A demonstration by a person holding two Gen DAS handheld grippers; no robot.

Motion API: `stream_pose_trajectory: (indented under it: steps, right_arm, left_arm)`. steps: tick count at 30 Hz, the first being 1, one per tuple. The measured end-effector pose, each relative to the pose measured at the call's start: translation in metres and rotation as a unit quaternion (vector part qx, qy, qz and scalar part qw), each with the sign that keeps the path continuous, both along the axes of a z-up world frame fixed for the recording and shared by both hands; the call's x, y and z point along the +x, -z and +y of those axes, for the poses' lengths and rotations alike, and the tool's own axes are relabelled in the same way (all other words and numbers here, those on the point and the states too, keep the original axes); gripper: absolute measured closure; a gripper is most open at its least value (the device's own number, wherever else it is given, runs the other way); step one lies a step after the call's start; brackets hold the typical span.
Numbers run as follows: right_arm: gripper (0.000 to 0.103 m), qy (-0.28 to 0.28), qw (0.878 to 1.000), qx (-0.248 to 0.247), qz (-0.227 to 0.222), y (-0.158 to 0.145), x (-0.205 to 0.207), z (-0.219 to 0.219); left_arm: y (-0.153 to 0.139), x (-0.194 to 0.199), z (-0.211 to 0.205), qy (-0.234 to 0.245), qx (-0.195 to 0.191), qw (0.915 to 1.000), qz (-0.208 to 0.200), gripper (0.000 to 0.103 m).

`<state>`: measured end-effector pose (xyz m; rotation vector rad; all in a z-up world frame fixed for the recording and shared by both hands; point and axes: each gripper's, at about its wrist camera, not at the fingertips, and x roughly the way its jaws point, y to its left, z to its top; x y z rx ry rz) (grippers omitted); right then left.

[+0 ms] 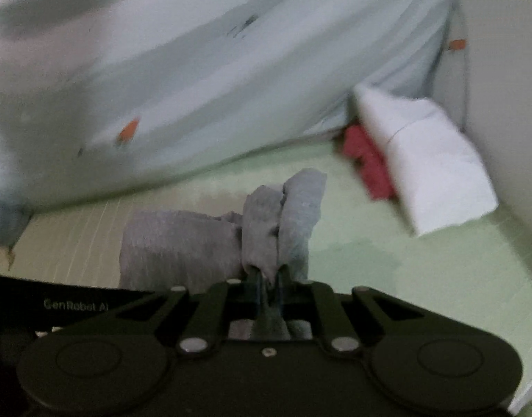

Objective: Fold clothes

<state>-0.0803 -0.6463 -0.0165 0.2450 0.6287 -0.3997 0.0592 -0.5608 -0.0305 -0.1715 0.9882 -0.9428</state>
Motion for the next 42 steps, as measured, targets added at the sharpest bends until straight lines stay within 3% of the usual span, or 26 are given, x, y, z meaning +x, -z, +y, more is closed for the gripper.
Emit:
stream_pose_trajectory:
  steps: [6, 13, 18, 21, 22, 23, 24, 25, 27, 28, 30, 35, 42]
  right_arm:
    - [0.093, 0.008, 0.999, -0.033, -0.036, -0.035, 0.008, -0.101]
    - [0.093, 0.036, 0.995, -0.073, -0.065, -0.066, 0.050, -0.227]
    - [0.093, 0.081, 0.991, -0.073, -0.080, -0.075, 0.085, -0.323]
    - [0.092, 0.105, 0.990, -0.054, -0.079, -0.059, 0.108, -0.372]
    - [0.087, 0.111, 0.990, -0.043, -0.072, -0.049, 0.117, -0.386]
    - [0.081, 0.122, 0.990, -0.027, -0.064, -0.035, 0.124, -0.401]
    - [0.062, 0.137, 0.989, -0.008, -0.056, -0.021, 0.131, -0.415]
    - [0.055, 0.152, 0.987, 0.009, -0.047, -0.009, 0.133, -0.423]
    - [0.051, 0.171, 0.984, 0.032, -0.041, 0.005, 0.129, -0.427]
    - [0.038, 0.169, 0.984, 0.032, -0.050, 0.008, 0.123, -0.423]
    - [0.027, 0.169, 0.984, 0.023, -0.055, 0.011, 0.109, -0.408]
    - [0.019, 0.150, 0.983, 0.045, -0.091, 0.002, 0.066, -0.361]
    - [0.009, 0.132, 0.985, -0.015, -0.109, -0.025, 0.007, -0.271]
  left_arm:
    - [-0.030, 0.023, -0.103, 0.003, -0.048, 0.9986, -0.021, 0.085]
    - [-0.056, 0.077, -0.242, 0.001, -0.088, 0.9956, -0.032, 0.085]
    - [-0.070, 0.116, -0.318, 0.004, -0.101, 0.9936, -0.051, 0.085]
    - [-0.056, 0.139, -0.354, 0.002, -0.074, 0.9953, -0.062, 0.079]
    - [-0.046, 0.146, -0.363, -0.002, -0.043, 0.9967, -0.069, 0.071]
    - [-0.037, 0.152, -0.373, -0.005, -0.012, 0.9970, -0.076, 0.061]
    - [-0.027, 0.158, -0.382, -0.009, 0.019, 0.9963, -0.083, 0.057]
    - [-0.018, 0.161, -0.381, -0.022, 0.040, 0.9953, -0.086, 0.050]
    - [-0.006, 0.160, -0.365, -0.034, 0.038, 0.9953, -0.082, 0.035]
    - [-0.002, 0.159, -0.356, -0.036, 0.034, 0.9954, -0.081, 0.026]
    - [-0.010, 0.147, -0.345, -0.036, 0.032, 0.9937, -0.101, 0.024]
    - [-0.030, 0.116, -0.318, -0.036, 0.027, 0.9876, -0.150, 0.011]
    - [-0.069, 0.042, -0.267, -0.028, 0.002, 0.9784, -0.205, 0.010]
